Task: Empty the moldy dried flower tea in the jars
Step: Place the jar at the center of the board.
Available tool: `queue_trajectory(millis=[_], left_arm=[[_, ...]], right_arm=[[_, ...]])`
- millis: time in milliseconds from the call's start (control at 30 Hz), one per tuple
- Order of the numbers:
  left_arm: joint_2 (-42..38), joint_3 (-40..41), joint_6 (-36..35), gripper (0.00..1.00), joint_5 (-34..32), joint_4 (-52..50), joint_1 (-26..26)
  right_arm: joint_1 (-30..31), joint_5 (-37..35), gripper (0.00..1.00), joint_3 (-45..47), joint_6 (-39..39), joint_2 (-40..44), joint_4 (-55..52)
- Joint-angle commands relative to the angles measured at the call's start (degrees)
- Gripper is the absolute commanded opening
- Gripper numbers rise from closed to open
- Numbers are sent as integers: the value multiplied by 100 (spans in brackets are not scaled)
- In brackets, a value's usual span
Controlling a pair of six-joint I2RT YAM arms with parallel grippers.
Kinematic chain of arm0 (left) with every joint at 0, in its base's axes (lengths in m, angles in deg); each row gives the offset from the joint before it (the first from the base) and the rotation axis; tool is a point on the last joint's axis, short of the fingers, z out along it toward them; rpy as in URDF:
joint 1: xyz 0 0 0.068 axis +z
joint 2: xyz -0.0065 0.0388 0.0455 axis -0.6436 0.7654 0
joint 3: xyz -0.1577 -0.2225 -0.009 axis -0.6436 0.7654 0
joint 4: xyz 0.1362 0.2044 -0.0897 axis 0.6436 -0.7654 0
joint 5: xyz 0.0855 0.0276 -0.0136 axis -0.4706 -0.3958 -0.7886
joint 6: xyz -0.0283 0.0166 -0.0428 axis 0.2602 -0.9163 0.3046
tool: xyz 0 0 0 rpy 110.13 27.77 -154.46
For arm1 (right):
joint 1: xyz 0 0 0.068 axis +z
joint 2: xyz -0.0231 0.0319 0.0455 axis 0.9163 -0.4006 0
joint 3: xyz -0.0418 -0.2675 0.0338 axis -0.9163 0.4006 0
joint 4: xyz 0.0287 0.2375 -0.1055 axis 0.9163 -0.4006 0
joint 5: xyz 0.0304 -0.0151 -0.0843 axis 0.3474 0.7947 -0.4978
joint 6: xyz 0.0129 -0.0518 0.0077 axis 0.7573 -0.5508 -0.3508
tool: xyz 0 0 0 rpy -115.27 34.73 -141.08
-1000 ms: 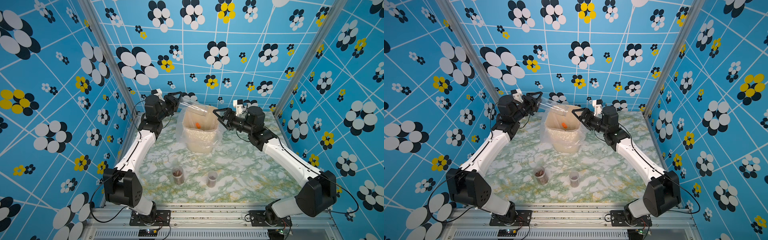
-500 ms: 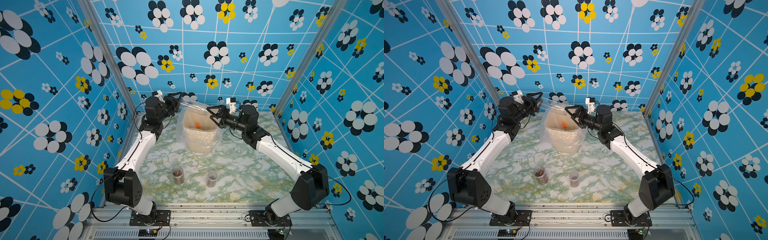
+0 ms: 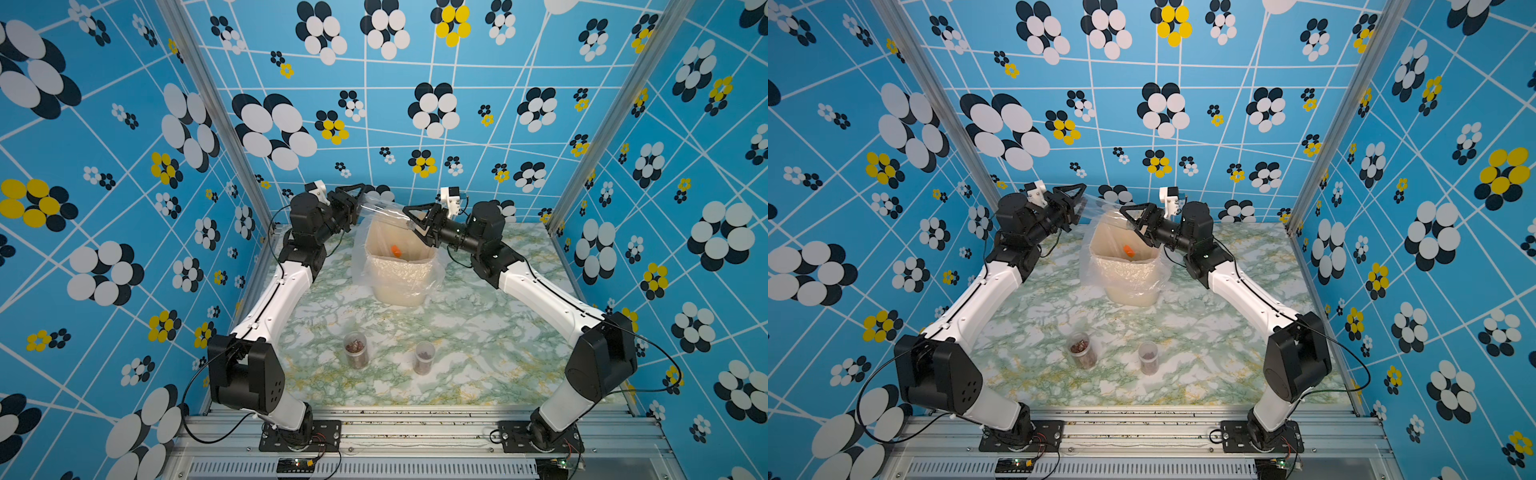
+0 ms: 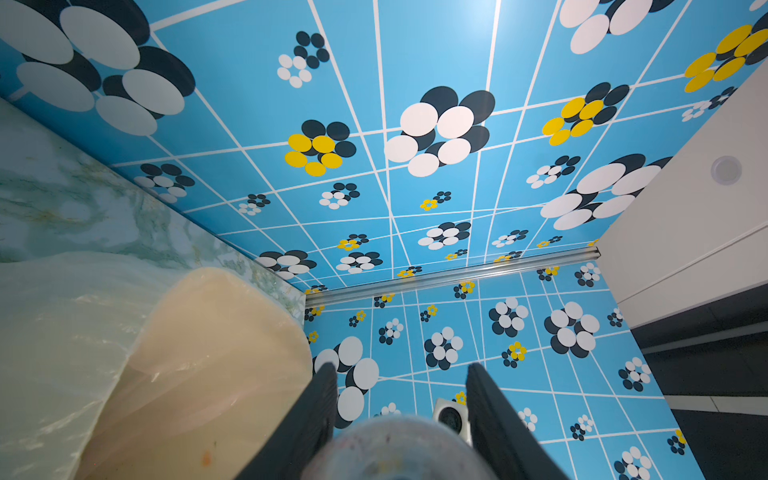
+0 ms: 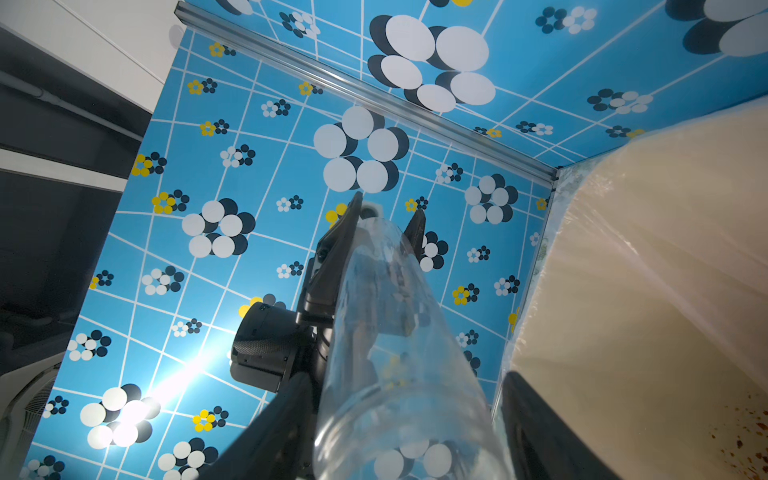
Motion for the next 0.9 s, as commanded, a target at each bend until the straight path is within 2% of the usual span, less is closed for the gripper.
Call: queue_trajectory(millis=[0, 233, 400, 467, 567, 667, 733, 867], left_arm=[[64, 38, 72, 0, 122, 290, -7], [125, 83, 181, 0, 137, 409, -11], [163, 169, 286, 0, 181, 590, -26], [173, 188, 288, 5, 201, 623, -32], [173, 218, 257, 21, 218, 650, -34], [136, 220, 114, 45, 193, 588, -36], [74, 183, -143, 68, 154, 437, -36], [-113, 16, -791, 93, 12, -188, -45]], right_arm=[[50, 97, 71, -197, 86, -67, 315], [72, 115, 63, -231, 238, -158, 489], [76, 115, 51, -190, 249, -169, 535], [80, 115, 45, -165, 255, -174, 576], [79, 114, 42, -131, 262, -169, 612], [73, 106, 39, -80, 253, -135, 628], [72, 88, 37, -28, 213, -111, 625], [67, 74, 34, 46, 168, -42, 628]])
